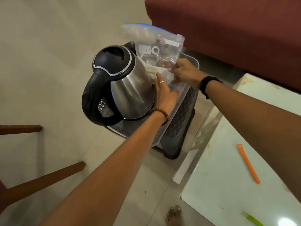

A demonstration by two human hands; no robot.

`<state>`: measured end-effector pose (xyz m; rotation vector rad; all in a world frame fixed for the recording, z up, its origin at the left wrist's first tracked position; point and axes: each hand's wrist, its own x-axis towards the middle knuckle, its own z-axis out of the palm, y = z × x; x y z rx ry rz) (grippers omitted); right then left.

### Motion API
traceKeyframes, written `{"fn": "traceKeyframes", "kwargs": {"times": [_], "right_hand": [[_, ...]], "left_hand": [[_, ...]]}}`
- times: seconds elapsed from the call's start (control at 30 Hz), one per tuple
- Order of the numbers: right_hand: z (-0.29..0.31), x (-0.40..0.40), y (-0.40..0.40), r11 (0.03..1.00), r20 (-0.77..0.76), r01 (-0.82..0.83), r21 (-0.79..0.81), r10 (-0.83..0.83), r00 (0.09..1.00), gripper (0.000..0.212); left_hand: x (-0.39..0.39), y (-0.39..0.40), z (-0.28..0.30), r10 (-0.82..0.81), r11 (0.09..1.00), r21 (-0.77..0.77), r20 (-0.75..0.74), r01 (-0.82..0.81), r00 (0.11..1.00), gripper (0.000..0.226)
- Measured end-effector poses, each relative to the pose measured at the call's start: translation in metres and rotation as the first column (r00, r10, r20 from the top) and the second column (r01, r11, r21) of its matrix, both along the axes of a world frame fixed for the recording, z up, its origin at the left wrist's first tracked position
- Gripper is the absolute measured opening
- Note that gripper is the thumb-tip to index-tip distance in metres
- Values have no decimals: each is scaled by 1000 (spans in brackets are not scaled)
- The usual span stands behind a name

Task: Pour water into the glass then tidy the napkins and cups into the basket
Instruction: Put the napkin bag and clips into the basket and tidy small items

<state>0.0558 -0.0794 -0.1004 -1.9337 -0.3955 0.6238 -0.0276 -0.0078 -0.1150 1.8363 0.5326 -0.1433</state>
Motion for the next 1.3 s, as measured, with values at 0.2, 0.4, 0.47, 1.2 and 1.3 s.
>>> {"fn": "traceKeyframes", "kwargs": {"times": [0.2,0.4,0.47,1.2,1.3], "right_hand": [[-21,4,7,984,251,100,-148,-60,966,12],[-28,5,14,942,19,332,40,-333,943,20],[-27,6,20,934,-97,341,104,-332,938,23],[-64,-320,-270,591,-26,771,-237,-797,603,21],[-72,-349,-317,518,100,764,-384,-800,592,15]], "left_hand": [[20,11,-14,29,999,36,-36,-28,999,84],[26,20,-22,-1,998,63,-63,5,998,86],[24,20,-23,-15,998,62,-68,19,998,86],[-200,-184,-52,-559,781,361,41,509,828,32],[-182,-200,-66,-739,560,517,-40,647,672,48]]}}
